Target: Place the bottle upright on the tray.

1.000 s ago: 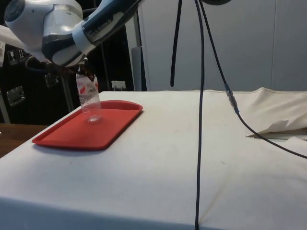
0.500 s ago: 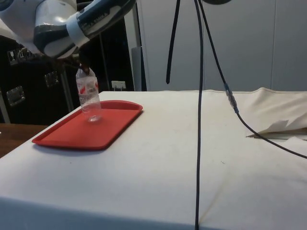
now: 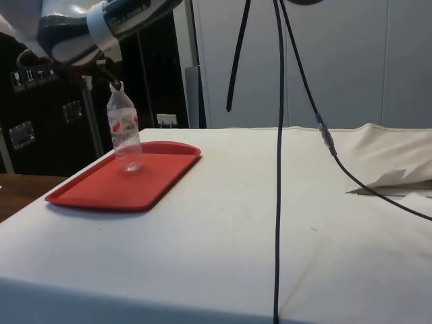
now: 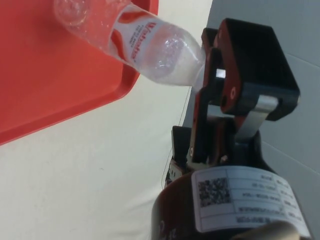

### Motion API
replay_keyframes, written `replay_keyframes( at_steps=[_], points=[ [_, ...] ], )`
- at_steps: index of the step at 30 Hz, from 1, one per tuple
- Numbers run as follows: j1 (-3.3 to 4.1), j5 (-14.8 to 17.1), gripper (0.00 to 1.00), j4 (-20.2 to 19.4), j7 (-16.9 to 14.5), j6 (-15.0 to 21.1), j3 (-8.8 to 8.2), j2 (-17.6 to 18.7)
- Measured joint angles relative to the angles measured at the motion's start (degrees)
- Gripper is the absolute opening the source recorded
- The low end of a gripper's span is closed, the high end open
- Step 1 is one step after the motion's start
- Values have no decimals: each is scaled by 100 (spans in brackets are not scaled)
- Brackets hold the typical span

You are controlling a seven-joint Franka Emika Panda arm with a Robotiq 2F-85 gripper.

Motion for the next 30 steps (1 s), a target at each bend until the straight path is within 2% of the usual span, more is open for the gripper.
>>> replay_keyframes(
  at_steps=[20,30],
  points=[
    [-80,34,100,103,-6,-34,149,-252],
    [-103,29,100,103,-52,-126,149,-413]
  ],
)
